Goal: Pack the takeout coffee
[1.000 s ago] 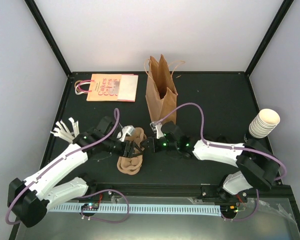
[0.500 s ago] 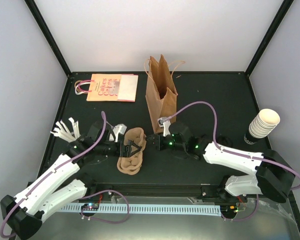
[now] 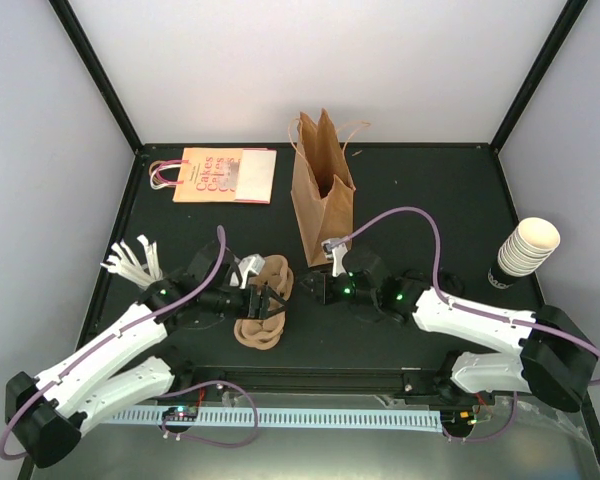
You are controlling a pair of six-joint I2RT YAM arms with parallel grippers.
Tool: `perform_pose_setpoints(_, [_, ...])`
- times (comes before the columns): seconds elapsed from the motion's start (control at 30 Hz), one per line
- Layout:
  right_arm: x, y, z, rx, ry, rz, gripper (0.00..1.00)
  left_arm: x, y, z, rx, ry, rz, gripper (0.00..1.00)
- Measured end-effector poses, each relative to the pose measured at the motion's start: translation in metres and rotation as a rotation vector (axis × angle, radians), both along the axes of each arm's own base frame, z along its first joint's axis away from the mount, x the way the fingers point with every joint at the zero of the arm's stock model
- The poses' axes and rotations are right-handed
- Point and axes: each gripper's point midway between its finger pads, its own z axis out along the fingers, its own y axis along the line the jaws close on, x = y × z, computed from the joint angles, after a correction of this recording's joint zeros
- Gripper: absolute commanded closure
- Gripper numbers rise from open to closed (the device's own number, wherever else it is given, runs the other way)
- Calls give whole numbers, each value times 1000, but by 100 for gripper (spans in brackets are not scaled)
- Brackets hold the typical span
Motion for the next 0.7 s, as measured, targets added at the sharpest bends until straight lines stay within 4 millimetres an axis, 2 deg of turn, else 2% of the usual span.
perform_pose_setpoints(0.07, [-1, -1, 1, 2, 1, -1, 58, -2, -2, 0, 0, 0, -4, 24])
perform_pose_setpoints(0.13, [-2, -2, 0, 4, 4, -3, 48, -3, -3, -1, 4, 4, -5, 25])
perform_pose_setpoints(0.27, [-2, -3, -2, 4, 18, -8, 44, -5, -4, -4, 21, 11, -3, 28])
perform_pose_setpoints(0.7, [-7, -10, -8, 1, 32, -14, 39, -11, -12, -18, 110, 45, -24, 29])
